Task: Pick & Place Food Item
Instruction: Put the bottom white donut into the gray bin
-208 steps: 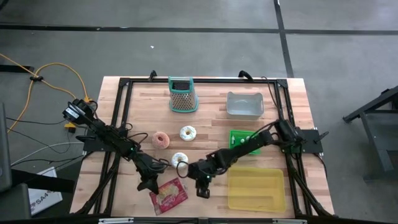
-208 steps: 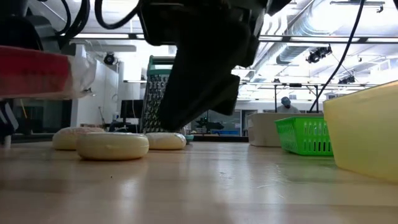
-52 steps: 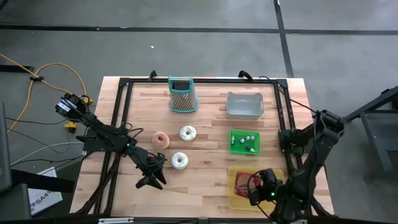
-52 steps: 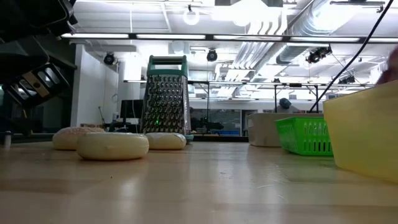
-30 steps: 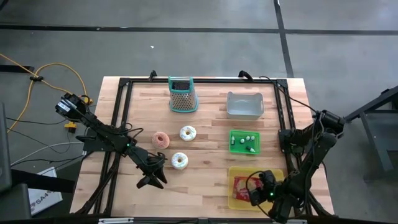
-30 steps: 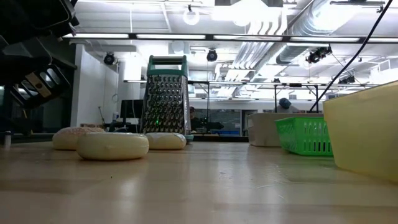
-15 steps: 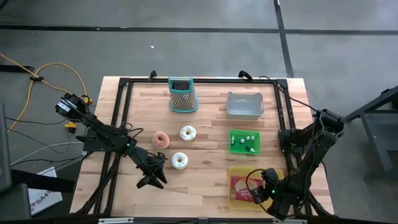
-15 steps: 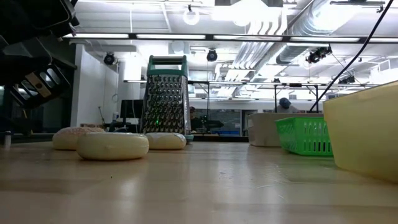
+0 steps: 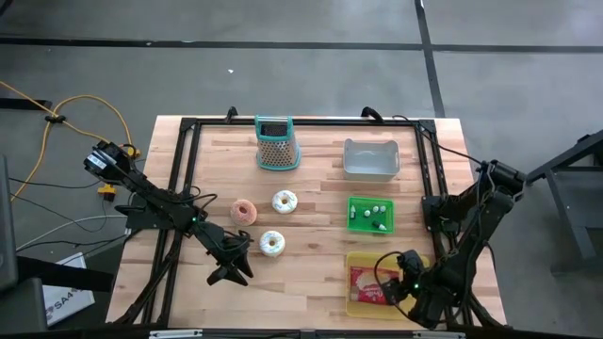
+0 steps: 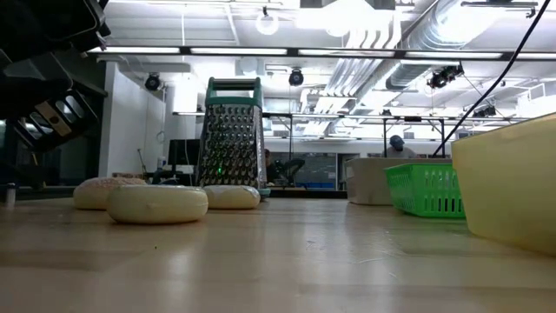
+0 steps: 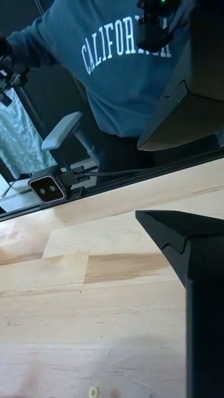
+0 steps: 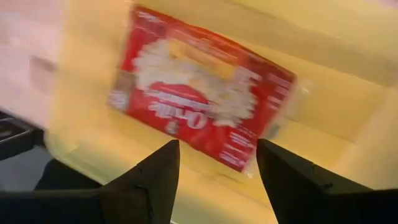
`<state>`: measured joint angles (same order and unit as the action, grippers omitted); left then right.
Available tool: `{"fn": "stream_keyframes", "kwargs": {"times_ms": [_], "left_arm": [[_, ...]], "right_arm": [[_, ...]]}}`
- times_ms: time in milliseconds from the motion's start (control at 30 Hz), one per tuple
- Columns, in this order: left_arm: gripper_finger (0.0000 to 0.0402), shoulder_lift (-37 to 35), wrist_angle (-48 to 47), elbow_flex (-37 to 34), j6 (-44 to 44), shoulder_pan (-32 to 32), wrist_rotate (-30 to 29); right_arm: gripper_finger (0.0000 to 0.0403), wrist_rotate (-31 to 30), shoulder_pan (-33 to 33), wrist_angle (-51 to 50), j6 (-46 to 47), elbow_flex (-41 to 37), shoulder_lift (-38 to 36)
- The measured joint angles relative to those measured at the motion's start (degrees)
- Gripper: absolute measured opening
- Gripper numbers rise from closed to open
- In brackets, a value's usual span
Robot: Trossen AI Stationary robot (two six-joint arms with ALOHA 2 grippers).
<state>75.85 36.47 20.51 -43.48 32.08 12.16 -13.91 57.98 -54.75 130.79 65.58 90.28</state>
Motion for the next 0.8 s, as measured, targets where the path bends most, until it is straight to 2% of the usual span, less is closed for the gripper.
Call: {"fn": "stream_keyframes", "kwargs": {"times_ms": [133, 267, 633, 800], "left_arm": [[0.0162, 0.0, 0.0, 0.0, 0.0, 0.0, 0.0], [0.0162, 0.0, 0.0, 0.0, 0.1, -0.2, 0.0], [0.0162, 0.0, 0.0, 0.0, 0.4, -2.3, 0.0], [0.0162, 0.0, -0.7, 0.0, 3.3, -3.9, 0.0]], "right_arm": [[0.0198, -6.8, -0.4, 3.5, -5.0, 0.0, 0.0], [0.0193, -11.2, -2.8, 8.6, -14.1, 0.0, -0.5], [0.0182, -11.4, -14.4, 23.7, -49.2, 0.0, -0.5], [0.0177, -10.0, -19.2, 29.5, -63.6, 0.0, -0.5]]}}
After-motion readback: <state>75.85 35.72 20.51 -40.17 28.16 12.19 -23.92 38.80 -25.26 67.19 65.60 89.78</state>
